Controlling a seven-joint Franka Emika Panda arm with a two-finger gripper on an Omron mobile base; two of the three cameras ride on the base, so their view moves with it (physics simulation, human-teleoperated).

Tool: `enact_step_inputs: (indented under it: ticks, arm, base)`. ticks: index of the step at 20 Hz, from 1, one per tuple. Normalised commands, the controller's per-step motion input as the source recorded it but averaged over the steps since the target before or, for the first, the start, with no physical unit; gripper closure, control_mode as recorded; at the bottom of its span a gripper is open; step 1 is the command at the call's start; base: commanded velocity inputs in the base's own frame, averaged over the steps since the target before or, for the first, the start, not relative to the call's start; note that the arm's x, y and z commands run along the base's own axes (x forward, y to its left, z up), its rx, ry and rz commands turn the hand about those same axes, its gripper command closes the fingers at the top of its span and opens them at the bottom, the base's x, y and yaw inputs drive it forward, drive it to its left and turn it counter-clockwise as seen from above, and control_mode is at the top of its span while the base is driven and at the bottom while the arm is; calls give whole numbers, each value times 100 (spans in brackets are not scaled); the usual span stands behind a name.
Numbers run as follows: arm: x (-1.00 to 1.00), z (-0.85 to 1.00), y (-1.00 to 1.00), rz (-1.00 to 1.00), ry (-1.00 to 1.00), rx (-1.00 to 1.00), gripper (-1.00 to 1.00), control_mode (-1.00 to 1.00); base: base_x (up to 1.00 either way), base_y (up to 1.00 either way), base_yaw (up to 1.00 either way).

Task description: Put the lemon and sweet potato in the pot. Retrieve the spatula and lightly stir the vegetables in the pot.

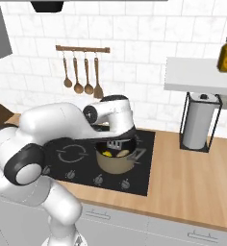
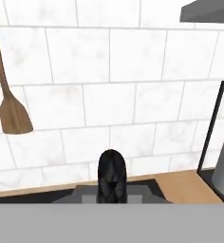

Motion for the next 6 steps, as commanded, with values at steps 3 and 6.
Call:
enact_step_inputs:
  ticks: [3,6]
  arm:
    - [0,-30,0,0,-30,0,100,-100]
    - [1,-71,-4,0,-4,0,100,-100]
  base:
    - [0,0,0]
    - [0,0,0]
